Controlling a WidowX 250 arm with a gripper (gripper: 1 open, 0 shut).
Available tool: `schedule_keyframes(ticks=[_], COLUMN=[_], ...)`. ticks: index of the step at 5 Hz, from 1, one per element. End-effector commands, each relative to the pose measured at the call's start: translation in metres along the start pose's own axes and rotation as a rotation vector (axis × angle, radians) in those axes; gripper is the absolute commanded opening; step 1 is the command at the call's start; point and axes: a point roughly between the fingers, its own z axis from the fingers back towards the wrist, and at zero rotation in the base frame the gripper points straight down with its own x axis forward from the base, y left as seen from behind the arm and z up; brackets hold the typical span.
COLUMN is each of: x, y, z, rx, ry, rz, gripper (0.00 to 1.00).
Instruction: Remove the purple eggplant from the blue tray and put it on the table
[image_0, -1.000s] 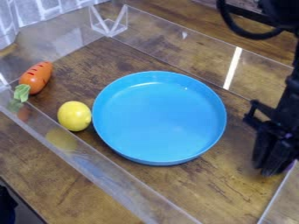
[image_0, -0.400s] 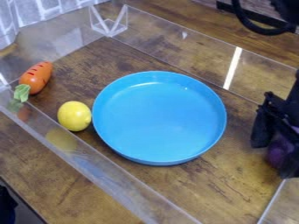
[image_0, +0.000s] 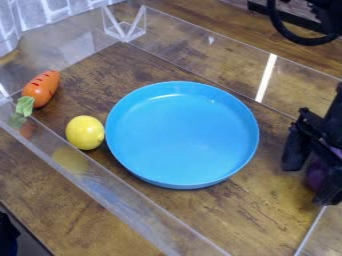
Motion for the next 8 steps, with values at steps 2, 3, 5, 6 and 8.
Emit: schedule_keyframes(ticks=[2,3,5,6,8], x=[-0.007,-0.002,-0.001,0.005,0.008], y=[0.006,0.013,0.018,0.027,0.029], z=[0.011,0.007,0.021,0.031,0.047], rx=[-0.006,0.002,-0.003,-0.008,0.002], ry=[-0.062,-0.054,-0.038,-0.041,-0.026], rz=[0.121,0.104,0.104,0.128,0.068], gripper=[1.0,0.0,1.0,0.0,0.0])
